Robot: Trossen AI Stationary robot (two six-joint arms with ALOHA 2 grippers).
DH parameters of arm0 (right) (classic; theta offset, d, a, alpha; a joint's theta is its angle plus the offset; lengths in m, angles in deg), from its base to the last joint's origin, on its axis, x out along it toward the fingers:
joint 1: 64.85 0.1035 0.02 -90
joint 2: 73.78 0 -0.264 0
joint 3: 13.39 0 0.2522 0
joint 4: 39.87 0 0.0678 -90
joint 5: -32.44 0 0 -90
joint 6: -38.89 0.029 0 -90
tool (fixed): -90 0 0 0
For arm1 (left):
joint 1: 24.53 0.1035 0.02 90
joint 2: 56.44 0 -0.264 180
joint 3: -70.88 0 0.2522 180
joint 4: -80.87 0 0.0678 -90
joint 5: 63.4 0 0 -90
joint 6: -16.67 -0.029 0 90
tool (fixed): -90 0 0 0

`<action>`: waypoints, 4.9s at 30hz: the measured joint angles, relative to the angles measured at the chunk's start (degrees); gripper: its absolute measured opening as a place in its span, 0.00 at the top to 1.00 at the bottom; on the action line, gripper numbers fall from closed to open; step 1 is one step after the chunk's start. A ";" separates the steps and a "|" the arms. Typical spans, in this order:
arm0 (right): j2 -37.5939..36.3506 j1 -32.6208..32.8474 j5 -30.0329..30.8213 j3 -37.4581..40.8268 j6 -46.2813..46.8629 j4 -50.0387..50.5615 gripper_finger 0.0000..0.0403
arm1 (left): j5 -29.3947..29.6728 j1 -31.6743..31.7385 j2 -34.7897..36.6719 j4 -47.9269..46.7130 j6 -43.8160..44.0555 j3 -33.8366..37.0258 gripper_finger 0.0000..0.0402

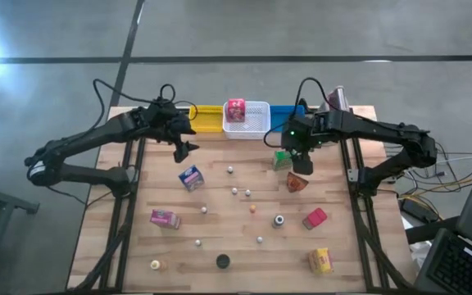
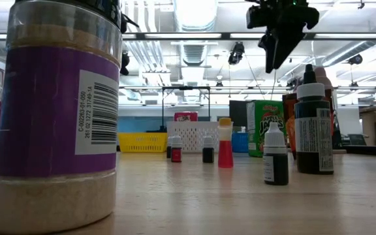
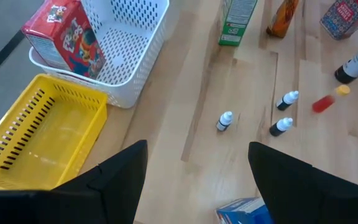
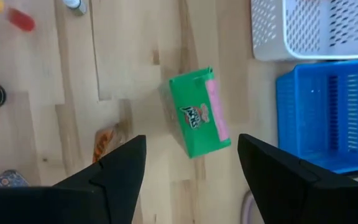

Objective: Pick & Place Kitchen Items
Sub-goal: Put the green cereal box into the white basket

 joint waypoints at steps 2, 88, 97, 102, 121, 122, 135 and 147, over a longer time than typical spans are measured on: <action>0.38 -0.02 0.02 1.14 -1.19 -0.04 0.37 | 0.00 0.02 0.00 -0.02 -0.02 0.00 0.29; 14.35 -1.79 -0.03 2.34 -7.26 -7.63 0.34 | 0.07 0.02 0.07 -0.02 -1.18 -0.15 0.29; 18.29 -2.32 -2.29 2.62 -7.44 -7.75 0.43 | 0.07 0.02 0.07 -0.07 -1.18 -0.15 0.29; 19.30 -2.36 -2.23 2.64 -7.51 -7.63 0.47 | 0.07 0.02 0.07 -0.27 -1.20 -0.15 0.29; 16.90 -3.18 -2.08 -5.36 -9.05 -2.72 0.70 | 0.07 0.02 0.07 -0.63 -0.87 -0.13 0.29; 16.87 -3.30 -2.08 -6.18 -9.39 -2.69 0.70 | 0.07 0.02 0.07 -0.69 -0.74 -0.13 0.29; 16.85 -6.12 -2.25 -18.54 -12.69 0.15 0.69 | 0.07 0.02 0.07 -1.03 -0.66 -0.11 0.29; 16.94 -14.93 -1.59 -29.23 -16.73 -0.78 0.70 | 0.07 0.04 0.07 -0.58 -0.88 -0.12 0.29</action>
